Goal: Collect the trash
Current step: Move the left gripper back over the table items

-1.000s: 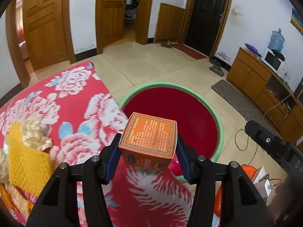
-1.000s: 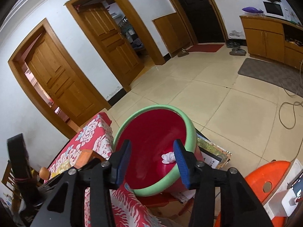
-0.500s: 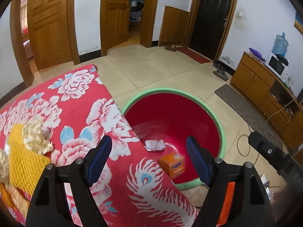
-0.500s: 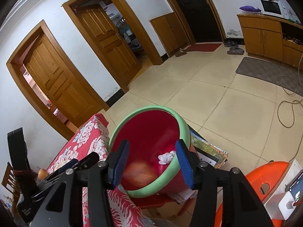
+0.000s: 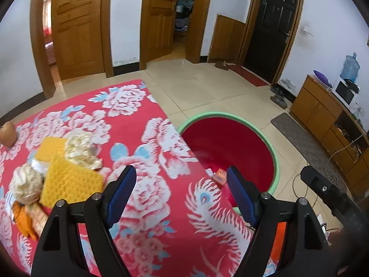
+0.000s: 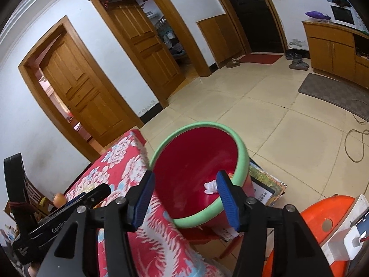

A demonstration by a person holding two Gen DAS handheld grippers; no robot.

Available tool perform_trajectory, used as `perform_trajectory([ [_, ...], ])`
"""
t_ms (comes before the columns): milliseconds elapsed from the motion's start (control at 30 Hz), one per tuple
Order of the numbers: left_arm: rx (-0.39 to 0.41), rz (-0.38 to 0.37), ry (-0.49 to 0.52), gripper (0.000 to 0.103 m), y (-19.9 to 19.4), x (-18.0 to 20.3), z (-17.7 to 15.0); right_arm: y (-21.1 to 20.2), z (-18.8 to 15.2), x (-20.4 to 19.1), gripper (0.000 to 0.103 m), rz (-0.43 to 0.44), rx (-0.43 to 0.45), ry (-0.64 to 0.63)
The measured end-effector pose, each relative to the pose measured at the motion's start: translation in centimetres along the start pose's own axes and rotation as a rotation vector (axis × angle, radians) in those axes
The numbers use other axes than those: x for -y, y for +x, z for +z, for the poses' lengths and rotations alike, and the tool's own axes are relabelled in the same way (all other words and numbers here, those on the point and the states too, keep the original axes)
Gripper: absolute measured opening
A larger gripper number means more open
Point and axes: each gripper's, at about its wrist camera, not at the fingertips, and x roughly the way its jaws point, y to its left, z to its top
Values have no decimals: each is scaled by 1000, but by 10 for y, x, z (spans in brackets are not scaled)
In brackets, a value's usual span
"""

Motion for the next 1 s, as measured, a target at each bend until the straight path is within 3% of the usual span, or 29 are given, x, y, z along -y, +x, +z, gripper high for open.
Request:
perform_trajectory([
  [400, 35, 78, -88, 80, -42, -48, -15, -14, -17, -39, 62, 75, -27, -74],
  [1000, 141, 275, -228, 80, -121, -161, -39, -17, -48, -116, 62, 145, -103, -214],
])
